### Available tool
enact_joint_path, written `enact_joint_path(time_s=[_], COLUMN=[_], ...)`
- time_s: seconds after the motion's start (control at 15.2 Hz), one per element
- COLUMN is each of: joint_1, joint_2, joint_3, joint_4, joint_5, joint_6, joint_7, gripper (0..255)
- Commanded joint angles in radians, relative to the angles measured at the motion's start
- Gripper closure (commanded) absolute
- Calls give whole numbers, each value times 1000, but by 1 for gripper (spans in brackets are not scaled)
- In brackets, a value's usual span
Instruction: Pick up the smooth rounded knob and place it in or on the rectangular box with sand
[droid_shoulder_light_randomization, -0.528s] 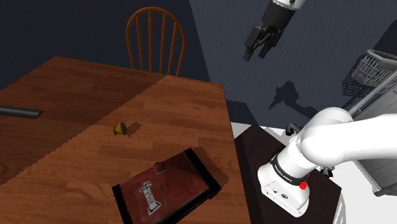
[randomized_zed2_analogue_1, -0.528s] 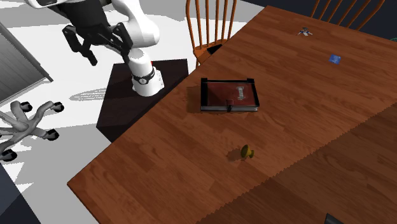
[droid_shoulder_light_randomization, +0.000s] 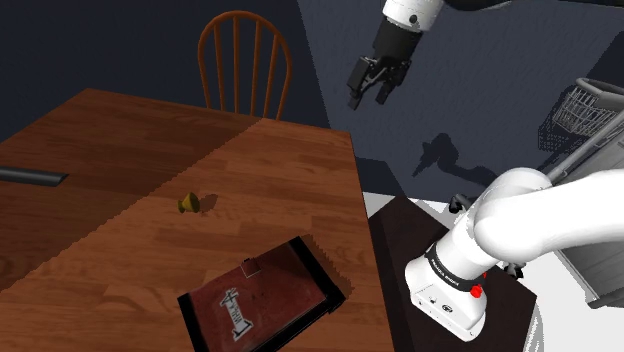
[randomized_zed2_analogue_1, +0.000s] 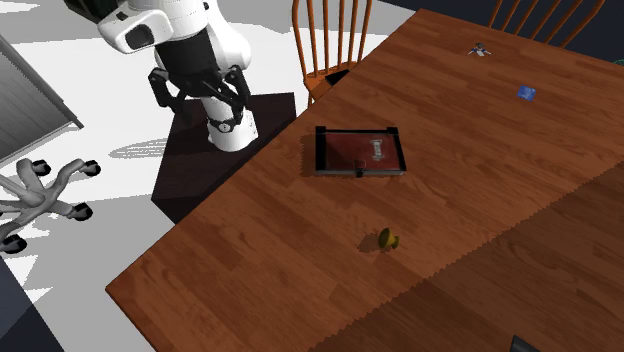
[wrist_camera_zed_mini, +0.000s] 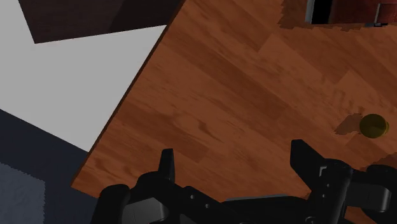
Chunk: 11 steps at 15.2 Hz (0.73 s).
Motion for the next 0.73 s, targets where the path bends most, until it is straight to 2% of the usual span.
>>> enact_joint_path(time_s=[0.0, 0.33, 0.66], joint_1=[11, 28, 33], joint_2=[46, 182, 343], joint_3=[41, 139, 234], joint_4=[2, 35, 100], joint_5=[16, 35, 20], joint_6=[44, 144, 233], joint_7=[42, 142, 252], gripper=[0, 0, 0])
